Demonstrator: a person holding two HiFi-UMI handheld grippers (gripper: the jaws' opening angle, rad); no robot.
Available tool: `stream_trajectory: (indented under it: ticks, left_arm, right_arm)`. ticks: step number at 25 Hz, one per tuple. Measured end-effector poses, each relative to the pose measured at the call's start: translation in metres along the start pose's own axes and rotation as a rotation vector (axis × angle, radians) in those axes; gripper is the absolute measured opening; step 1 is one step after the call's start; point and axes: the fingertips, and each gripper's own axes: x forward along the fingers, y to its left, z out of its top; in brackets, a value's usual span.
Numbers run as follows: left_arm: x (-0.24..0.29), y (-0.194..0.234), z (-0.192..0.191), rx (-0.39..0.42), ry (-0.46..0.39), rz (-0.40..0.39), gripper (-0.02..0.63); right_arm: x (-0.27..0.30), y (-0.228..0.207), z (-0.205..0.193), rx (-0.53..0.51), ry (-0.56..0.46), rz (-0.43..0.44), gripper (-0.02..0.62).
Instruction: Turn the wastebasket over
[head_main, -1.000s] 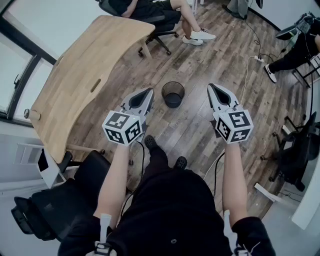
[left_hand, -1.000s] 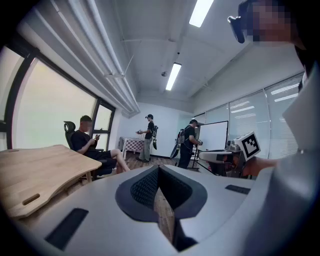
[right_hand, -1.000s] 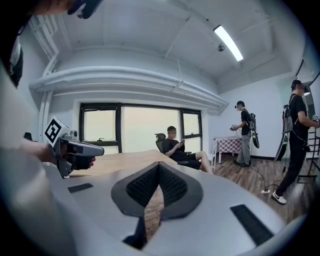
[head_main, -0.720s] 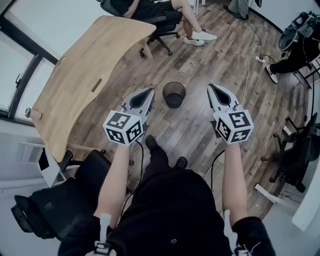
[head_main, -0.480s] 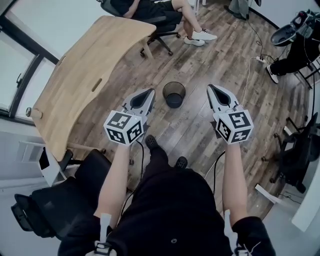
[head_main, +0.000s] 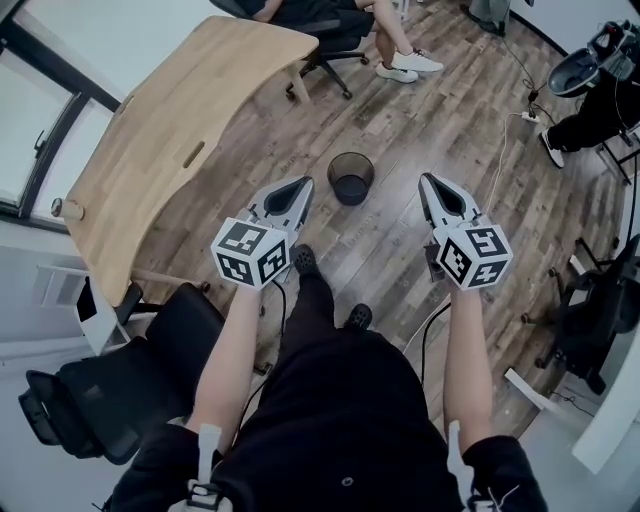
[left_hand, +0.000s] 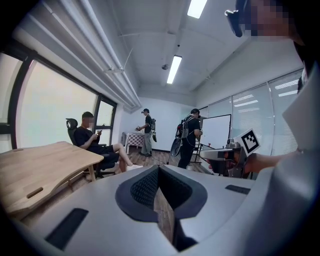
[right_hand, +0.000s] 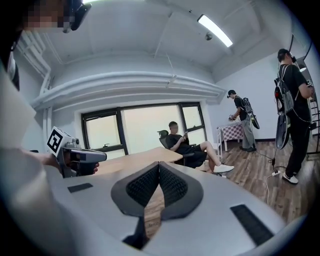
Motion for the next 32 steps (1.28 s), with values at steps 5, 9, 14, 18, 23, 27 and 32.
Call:
stream_trajectory:
  ticks: [5, 9, 14, 18, 23, 27, 32]
  left_arm:
    - [0.009, 0.022, -0.005, -0.014, 0.023, 0.002, 0.016]
    - [0.031, 0.061, -0.009, -0.088, 0.015, -0.002, 0.016]
    - [0.076, 0.098, 0.003, -0.12, 0.004, -0.046, 0.017]
    - [0.105, 0.128, 0.01, -0.132, 0.008, -0.083, 0.016]
    - [0.125, 0.158, -0.003, -0.161, 0.04, -0.14, 0.017]
    - [0.143, 0.171, -0.024, -0.183, 0.075, -0.162, 0.017]
    - [0.145, 0.179, -0.06, -0.235, 0.136, -0.171, 0.017]
  right_arm:
    - [0.026, 0.0, -0.004, 0.025, 0.018, 0.016, 0.032]
    - [0.059, 0.0, -0.007, 0.022, 0.043, 0.007, 0.032]
    - [0.104, -0.013, 0.001, -0.011, 0.082, -0.008, 0.032]
    - [0.142, -0.024, 0.007, -0.033, 0.116, -0.031, 0.032]
    - [0.183, -0.016, -0.011, -0.04, 0.162, -0.047, 0.032]
    - [0.201, -0.009, -0.047, -0.041, 0.235, -0.041, 0.032]
    - [0.221, -0.009, -0.081, -0.009, 0.306, -0.042, 0.032]
